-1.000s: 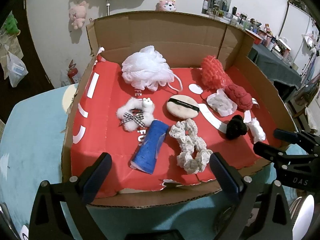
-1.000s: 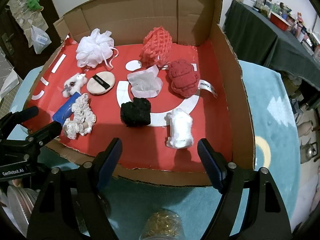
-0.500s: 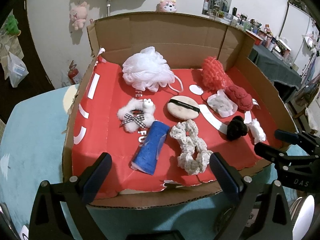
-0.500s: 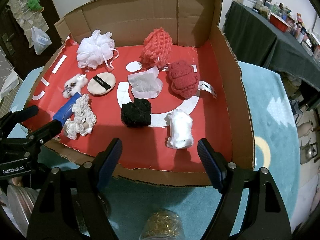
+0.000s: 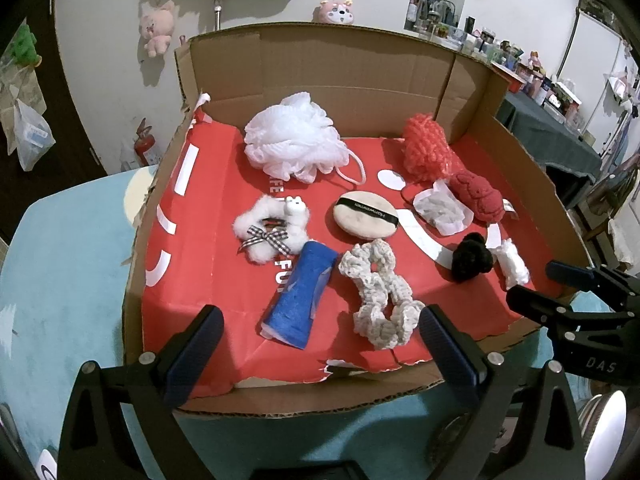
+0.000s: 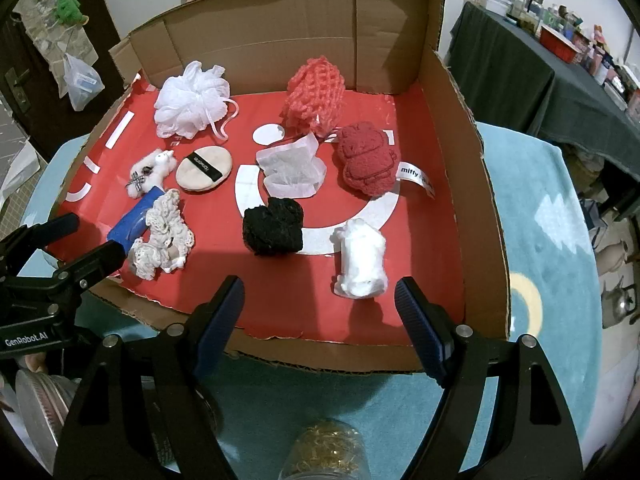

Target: Organize soft objects

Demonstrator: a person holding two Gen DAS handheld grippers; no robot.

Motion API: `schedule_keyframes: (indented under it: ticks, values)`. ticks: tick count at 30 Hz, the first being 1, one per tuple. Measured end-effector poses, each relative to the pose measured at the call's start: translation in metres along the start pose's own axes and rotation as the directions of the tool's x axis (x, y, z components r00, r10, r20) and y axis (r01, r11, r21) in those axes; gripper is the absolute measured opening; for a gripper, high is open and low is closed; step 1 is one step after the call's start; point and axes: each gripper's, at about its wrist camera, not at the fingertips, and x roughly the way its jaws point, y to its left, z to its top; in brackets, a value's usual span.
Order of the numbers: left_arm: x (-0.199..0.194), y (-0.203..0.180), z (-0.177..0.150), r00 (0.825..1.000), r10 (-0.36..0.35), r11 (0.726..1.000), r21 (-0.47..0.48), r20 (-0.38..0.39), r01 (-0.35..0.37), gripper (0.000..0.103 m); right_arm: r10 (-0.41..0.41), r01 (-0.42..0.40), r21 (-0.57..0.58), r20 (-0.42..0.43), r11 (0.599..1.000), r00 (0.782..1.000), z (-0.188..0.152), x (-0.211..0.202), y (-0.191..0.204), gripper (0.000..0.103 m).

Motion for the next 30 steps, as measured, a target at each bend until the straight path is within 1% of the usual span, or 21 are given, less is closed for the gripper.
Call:
schedule_keyframes:
  ticks: [30]
  values:
    - [-0.0013, -0.0003, -0.0005, 1.000, -0.002, 1.000, 0.000, 0.004, 0.002, 0.100, -0.003, 0.003, -0.003, 0.007, 1.000, 1.000, 0.0011, 0.0001, 0.0003, 0.077]
